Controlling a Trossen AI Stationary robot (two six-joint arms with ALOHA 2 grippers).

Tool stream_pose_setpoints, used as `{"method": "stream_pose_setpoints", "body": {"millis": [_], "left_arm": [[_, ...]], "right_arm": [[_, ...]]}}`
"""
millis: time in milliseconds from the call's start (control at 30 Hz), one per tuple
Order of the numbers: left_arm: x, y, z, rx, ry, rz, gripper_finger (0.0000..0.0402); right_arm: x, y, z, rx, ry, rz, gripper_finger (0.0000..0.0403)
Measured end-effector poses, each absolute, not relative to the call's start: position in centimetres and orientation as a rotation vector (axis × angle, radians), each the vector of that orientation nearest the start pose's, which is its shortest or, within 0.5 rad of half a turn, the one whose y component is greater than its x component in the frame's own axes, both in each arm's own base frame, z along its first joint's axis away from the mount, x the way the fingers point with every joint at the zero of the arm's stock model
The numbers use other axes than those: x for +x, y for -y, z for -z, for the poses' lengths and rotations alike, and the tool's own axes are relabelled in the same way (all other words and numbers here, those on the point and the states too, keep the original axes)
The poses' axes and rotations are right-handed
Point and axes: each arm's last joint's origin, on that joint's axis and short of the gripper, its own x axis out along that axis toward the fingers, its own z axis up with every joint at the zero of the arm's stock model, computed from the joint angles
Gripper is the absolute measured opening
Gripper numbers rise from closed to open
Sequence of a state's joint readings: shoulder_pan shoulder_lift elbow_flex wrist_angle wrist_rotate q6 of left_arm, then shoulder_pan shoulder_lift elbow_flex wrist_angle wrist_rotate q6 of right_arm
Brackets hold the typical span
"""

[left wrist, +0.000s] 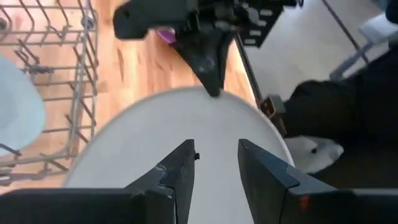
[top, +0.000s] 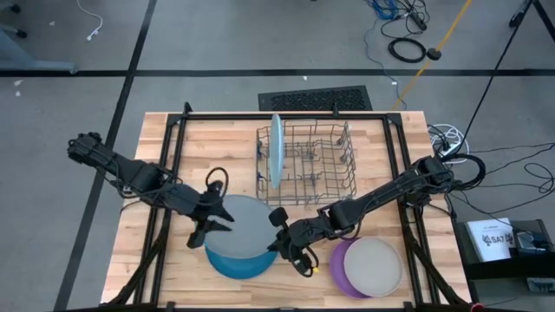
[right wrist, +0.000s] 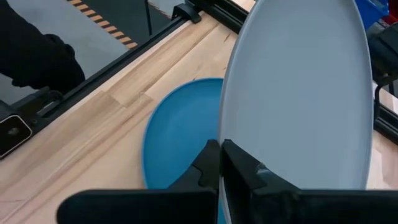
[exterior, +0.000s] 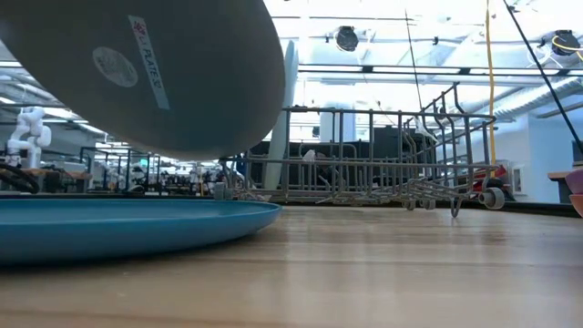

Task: Sort dishes
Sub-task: Put the gray plate into the dish rack

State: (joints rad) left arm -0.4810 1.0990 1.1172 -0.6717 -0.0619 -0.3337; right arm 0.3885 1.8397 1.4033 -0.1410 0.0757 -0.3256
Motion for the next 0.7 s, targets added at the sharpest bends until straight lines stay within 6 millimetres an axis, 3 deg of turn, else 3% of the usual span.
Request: {"method": "stream_pose_setpoints", "body": {"millis": [167, 467, 700], "left_arm": [[19.6, 11.1, -34.2, -0.153, -0.716, 0.365, 0.0126], [20.7, 12.6, -30.9, -0.165, -0.965, 0.337, 0.015], [21.0, 13.0, -30.6, -0.198, -1.003, 0.397, 0.015]], "right_arm": [[39.0, -15.2, -25.6, -0.447, -0.518, -0.389, 0.0], [39.3, -14.2, -25.5, -0.451, -0.524, -0.369, 0.0], [39.4, -14.0, -25.5, -0.453, -0.524, -0.366, 0.0]]}}
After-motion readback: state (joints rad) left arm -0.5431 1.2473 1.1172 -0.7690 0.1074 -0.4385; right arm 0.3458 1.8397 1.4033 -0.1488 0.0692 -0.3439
